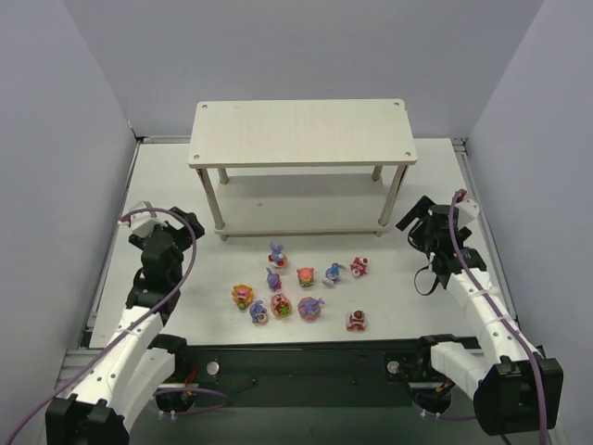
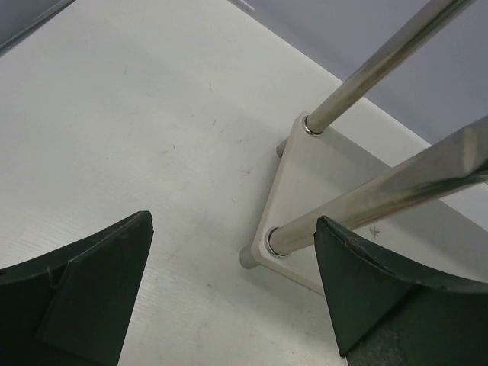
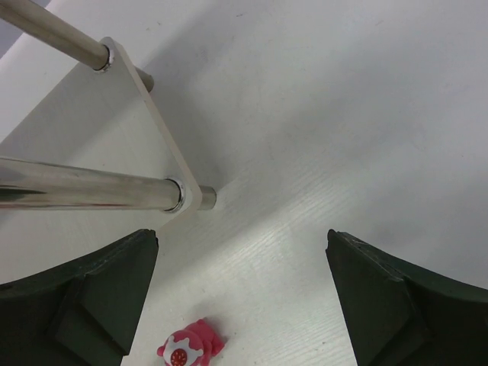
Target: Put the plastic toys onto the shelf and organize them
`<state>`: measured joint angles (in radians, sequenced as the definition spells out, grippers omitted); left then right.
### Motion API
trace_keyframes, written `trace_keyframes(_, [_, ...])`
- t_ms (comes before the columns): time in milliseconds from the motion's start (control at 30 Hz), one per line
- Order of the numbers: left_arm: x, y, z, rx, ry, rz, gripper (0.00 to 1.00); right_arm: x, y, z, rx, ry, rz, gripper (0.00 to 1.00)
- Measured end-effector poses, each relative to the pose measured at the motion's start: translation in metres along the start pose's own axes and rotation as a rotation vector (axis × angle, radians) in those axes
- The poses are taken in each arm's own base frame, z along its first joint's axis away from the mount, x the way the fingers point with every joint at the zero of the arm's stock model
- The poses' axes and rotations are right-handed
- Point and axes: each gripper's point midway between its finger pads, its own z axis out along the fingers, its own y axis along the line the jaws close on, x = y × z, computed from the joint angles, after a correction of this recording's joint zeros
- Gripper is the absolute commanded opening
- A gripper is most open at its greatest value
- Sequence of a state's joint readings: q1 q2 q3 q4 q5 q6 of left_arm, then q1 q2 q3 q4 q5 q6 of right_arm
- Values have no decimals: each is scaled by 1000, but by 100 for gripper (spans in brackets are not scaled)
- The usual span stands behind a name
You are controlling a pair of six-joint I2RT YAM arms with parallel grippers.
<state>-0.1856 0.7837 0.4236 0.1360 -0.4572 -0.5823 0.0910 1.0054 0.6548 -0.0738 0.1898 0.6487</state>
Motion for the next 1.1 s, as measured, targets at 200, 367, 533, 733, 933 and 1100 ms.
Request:
trace_keyframes(200, [-33, -21, -23, 125, -82, -15, 97, -10, 14, -18, -94, -25, 26, 100])
trace_keyframes(367, [-30, -30, -23, 166, -54, -7, 97, -4, 18, -28, -134, 16, 23, 100])
trace_keyframes(533, [-19, -38, -25, 237, -22, 35, 97, 4, 16, -36, -138, 59, 11, 100])
trace_keyframes(733, [-15, -33, -29, 244, -36, 0, 97, 3, 27, -51, -219, 87, -36, 98])
trace_keyframes(933, [4, -24, -36, 282, -42, -15, 97, 23, 48, -68, -337, 148, -122, 97])
trace_keyframes(1100, [5, -29, -34, 300, -36, -15, 97, 69, 79, -97, -468, 227, -289, 100])
